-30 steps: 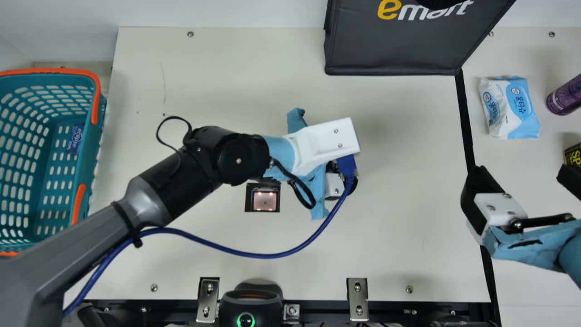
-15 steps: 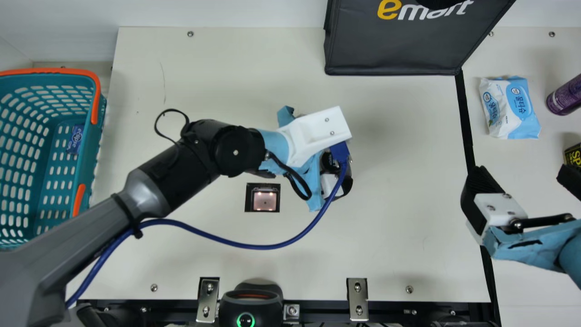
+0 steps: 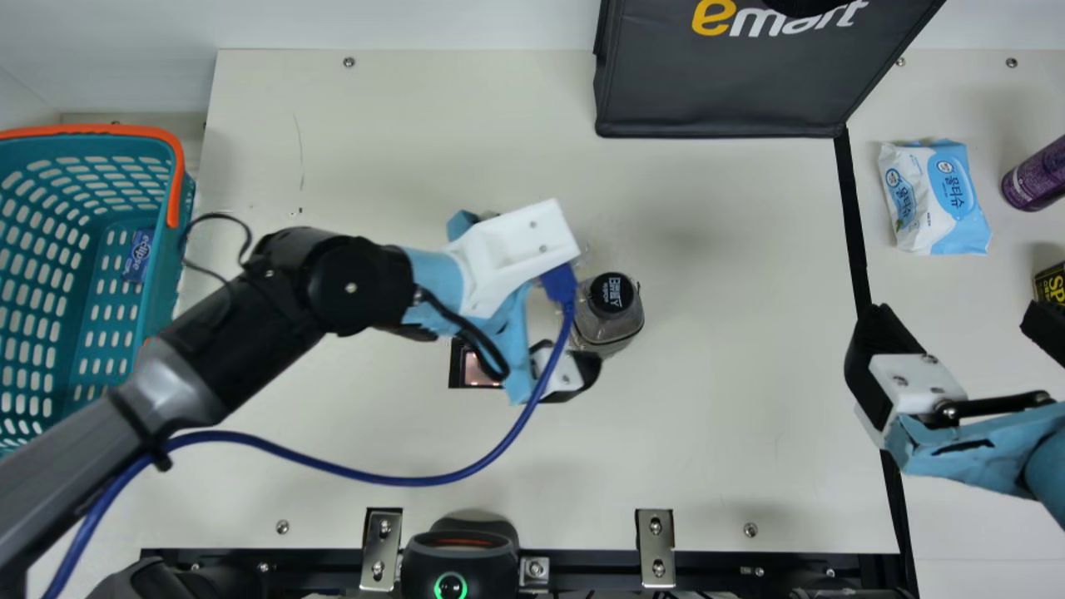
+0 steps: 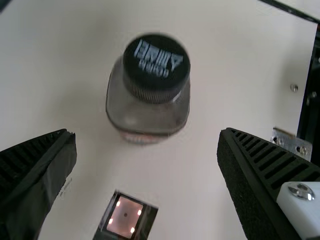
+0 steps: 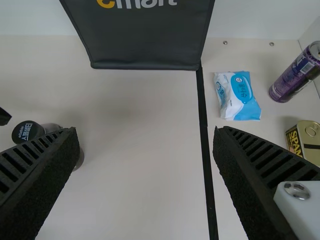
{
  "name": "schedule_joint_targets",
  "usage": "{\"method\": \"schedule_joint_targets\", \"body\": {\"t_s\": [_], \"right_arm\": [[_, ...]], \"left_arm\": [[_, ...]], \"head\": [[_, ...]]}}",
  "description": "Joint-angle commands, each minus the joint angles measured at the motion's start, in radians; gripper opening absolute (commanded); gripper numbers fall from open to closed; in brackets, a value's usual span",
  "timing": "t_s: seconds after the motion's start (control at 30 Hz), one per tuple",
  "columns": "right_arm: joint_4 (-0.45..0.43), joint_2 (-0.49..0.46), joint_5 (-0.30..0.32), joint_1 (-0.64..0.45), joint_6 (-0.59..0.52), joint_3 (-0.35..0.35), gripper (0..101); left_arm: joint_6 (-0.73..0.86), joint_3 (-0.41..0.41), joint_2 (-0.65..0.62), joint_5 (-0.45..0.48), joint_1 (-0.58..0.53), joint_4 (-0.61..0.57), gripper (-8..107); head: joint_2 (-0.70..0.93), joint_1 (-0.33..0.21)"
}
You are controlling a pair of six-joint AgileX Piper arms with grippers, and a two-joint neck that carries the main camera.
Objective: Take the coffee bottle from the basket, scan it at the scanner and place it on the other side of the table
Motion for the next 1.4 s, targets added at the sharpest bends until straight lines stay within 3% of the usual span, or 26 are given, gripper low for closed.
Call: {"method": "schedule_joint_targets", "body": {"t_s": [0.0, 0.33, 0.57, 0.87, 1.17, 1.23, 1.37], "right_arm": [[0.000, 0.000, 0.000, 0.000, 0.000, 0.000, 95], [0.000, 0.000, 0.000, 0.000, 0.000, 0.000, 95], [0.000, 0.000, -0.001, 0.000, 0.000, 0.000, 95], [0.000, 0.000, -0.001, 0.000, 0.000, 0.000, 95], [0.000, 0.000, -0.001, 0.000, 0.000, 0.000, 95], [0.000, 0.000, -0.001, 0.000, 0.000, 0.000, 95], [0.000, 0.000, -0.001, 0.000, 0.000, 0.000, 95]], "left_arm": [[0.000, 0.045, -0.040, 0.007, 0.023, 0.008, 90], [-0.124, 0.179, -0.233, 0.033, 0.180, 0.055, 90], [-0.344, 0.218, -0.393, 0.054, 0.302, 0.194, 90], [-0.649, 0.153, -0.557, 0.181, 0.415, 0.407, 90], [-0.883, 0.041, -0.639, 0.310, 0.488, 0.568, 90], [-0.838, 0.045, -0.642, 0.304, 0.487, 0.555, 90], [-0.902, 0.032, -0.644, 0.322, 0.495, 0.581, 90]], "head": [[0.002, -0.029], [0.002, -0.029], [0.002, -0.029], [0.002, -0.029], [0.002, -0.029], [0.002, -0.029], [0.002, -0.029]]}}
